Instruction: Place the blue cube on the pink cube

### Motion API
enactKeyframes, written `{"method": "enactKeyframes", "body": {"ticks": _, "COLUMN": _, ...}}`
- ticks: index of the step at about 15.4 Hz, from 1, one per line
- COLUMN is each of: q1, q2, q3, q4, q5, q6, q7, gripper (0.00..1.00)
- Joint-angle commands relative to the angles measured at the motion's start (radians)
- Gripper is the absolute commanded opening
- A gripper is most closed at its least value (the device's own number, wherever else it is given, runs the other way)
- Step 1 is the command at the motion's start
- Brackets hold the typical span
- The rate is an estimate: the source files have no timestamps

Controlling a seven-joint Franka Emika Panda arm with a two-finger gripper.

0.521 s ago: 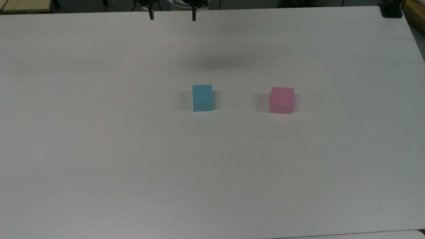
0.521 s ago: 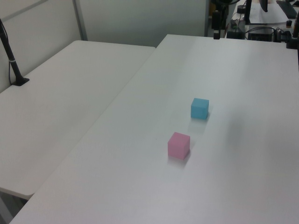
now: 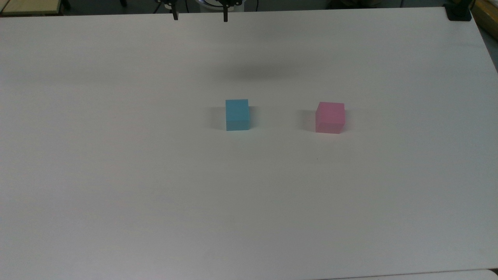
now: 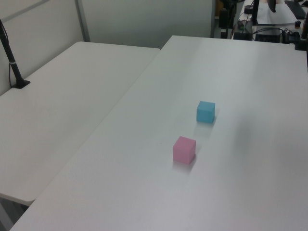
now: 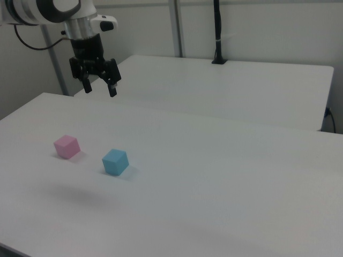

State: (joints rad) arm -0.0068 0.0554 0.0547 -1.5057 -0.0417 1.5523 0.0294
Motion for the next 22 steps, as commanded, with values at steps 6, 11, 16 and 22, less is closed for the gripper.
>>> {"method": "enactKeyframes", "body": {"ticks": 6, "q1": -0.002, "q2": -0.032, "q3": 0.004, "q4": -0.021, "q5": -0.003, "q6": 0.003, "q7": 0.014, "gripper": 1.0}}
{"method": "enactKeyframes", "body": {"ticks": 11, "q1": -0.004, "q2": -0.042, "q3": 0.005, "q4": -0.048, "q5": 0.013, "q6": 0.028, "q7": 0.015, "gripper": 1.0}}
{"method": "enactKeyframes", "body": {"ticks": 16, "q1": -0.002, "q2": -0.043, "q3": 0.005, "q4": -0.1, "q5": 0.039, "q6": 0.121, "q7": 0.014, "gripper": 1.0}}
{"method": "enactKeyframes", "body": {"ticks": 22, "q1": 0.008, "q2": -0.04, "q3": 0.007, "q4": -0.186, "q5": 0.074, "q6": 0.199, "q7": 0.003, "gripper": 1.0}}
